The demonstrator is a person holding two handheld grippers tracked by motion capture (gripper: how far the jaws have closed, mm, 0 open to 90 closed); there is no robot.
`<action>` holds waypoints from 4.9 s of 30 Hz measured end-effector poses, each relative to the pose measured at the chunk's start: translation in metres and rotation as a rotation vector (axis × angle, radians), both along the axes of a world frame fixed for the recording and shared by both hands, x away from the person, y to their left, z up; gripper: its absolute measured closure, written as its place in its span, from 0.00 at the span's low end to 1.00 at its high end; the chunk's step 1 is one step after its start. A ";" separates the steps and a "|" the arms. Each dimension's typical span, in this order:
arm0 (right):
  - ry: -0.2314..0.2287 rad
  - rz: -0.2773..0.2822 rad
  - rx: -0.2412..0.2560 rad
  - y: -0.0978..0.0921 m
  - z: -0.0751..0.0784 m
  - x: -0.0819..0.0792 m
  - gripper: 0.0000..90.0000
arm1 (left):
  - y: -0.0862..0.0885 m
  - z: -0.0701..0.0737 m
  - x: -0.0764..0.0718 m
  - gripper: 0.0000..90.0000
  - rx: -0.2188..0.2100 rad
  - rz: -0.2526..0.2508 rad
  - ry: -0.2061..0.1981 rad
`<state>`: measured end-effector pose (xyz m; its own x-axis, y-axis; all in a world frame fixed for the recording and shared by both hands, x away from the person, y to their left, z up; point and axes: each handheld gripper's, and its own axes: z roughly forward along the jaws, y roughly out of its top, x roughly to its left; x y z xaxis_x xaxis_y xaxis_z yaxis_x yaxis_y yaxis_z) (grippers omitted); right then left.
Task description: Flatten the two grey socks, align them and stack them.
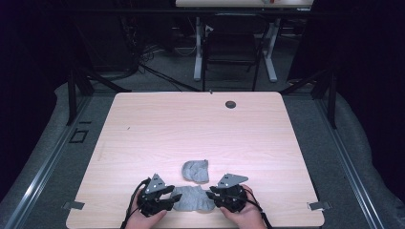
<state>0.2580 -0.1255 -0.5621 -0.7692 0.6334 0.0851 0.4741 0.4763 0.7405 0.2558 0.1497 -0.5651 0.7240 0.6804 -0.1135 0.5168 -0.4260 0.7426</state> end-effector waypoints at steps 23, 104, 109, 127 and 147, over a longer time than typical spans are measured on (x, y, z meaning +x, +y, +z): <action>0.006 -0.025 -0.060 0.038 0.019 0.046 0.78 | 0.016 0.005 0.009 0.58 -0.027 0.057 -0.018; -0.019 -0.063 -0.019 0.055 0.017 0.067 0.97 | -0.029 -0.004 0.086 0.84 0.035 0.112 -0.001; -0.033 -0.055 -0.013 0.050 0.020 0.067 0.97 | -0.026 -0.003 0.086 0.96 0.046 0.112 -0.005; -0.010 -0.145 -0.027 0.003 0.004 0.065 0.96 | -0.008 -0.003 0.082 0.97 0.063 0.175 0.006; 0.004 -0.189 0.038 0.004 0.012 0.079 0.73 | -0.007 -0.004 0.085 0.77 0.014 0.135 0.043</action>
<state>0.3367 -0.1216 -0.5504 -0.6361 0.7630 0.1149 0.5559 0.3500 0.7539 0.3408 0.1430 -0.5687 0.6207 0.7727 -0.1325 0.6012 -0.3606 0.7131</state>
